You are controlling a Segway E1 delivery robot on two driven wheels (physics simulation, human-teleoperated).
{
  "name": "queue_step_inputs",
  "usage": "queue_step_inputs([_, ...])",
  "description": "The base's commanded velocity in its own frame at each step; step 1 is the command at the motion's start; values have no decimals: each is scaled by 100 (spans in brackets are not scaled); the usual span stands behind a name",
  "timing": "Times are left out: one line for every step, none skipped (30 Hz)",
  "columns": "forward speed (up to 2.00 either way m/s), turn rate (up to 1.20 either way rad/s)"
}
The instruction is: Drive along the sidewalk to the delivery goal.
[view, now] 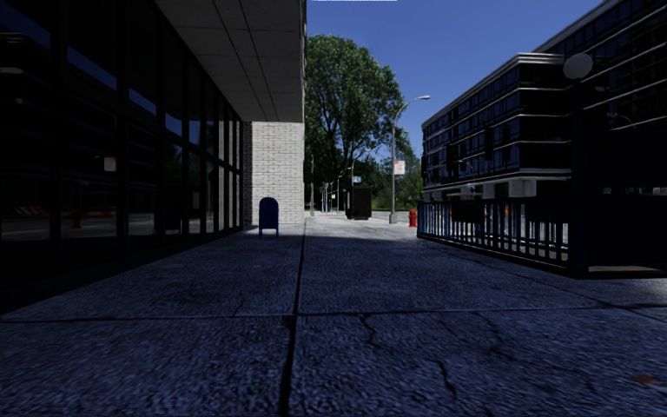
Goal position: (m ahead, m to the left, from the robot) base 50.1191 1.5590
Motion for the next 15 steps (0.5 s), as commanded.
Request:
queue_step_inputs([200,0])
queue_step_inputs([200,0])
queue_step_inputs([200,0])
queue_step_inputs([200,0])
queue_step_inputs([200,0])
queue_step_inputs([200,0])
queue_step_inputs([200,0])
queue_step_inputs([200,0])
queue_step_inputs([200,0])
queue_step_inputs([200,0])
queue_step_inputs([200,0])
queue_step_inputs([200,0])
queue_step_inputs([200,0])
queue_step_inputs([200,0])
queue_step_inputs([200,0])
